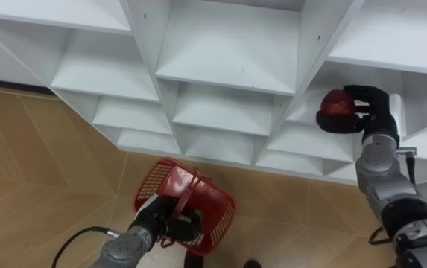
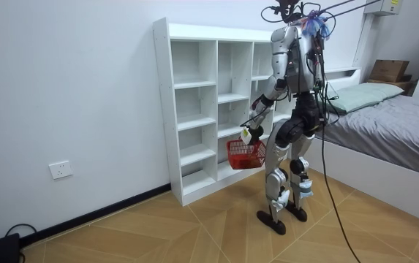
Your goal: Collect fruits from the closet
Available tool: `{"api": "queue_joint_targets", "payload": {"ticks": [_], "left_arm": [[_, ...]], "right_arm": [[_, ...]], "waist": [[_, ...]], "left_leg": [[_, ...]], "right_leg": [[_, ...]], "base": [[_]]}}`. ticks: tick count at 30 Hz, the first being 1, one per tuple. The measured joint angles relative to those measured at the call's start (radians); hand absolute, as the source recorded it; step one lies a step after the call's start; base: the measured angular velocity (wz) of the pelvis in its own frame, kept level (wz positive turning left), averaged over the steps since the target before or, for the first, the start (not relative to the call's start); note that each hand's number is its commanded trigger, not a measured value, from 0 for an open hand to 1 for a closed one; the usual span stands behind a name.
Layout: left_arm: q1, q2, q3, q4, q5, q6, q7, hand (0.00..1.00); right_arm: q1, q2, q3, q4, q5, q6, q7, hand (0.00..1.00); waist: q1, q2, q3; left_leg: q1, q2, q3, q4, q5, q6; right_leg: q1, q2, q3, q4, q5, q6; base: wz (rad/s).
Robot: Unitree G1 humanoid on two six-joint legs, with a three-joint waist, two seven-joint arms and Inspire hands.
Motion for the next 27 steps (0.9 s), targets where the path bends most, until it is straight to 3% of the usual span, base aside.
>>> {"api": "queue_joint_targets", "payload": {"ticks": [16,22,27], "left_arm": [[-0.003,-0.004,0.001,0.000,0.001,-0.002,0.009,1.00],[-0.004,-0.006,0.000,-0.030,-0.013,-0.008,0.022,1.00],[0.004,-0.006,-0.001,-0.060,-0.031,-0.014,0.029,1.00]], "right_arm": [[-0.002,0.000,-0.003,-0.015,-0.013,-0.008,0.008,1.00],[0.001,0.012,0.038,-0.046,-0.009,-0.008,0.037,1.00],[0.080,0.024,0.062,-0.172,-0.020,-0.008,0.048,1.00]], "waist": [[-0.001,0.002,-0.0014],[0.001,0.007,-0.0043],[-0.003,0.009,-0.0054]], "left_leg": [[-0.003,0.000,-0.002,-0.001,0.000,0.000],[0.000,0.001,0.000,0.000,0.000,0.000],[0.005,0.000,-0.001,0.002,0.000,0.000]], "right_leg": [[0.002,0.002,0.001,-0.013,0.001,-0.001],[0.005,0.002,0.001,-0.012,0.001,-0.001],[0.011,0.001,0.001,-0.011,0.001,-0.001]], "base": [[0.00],[0.00],[0.00]]}}
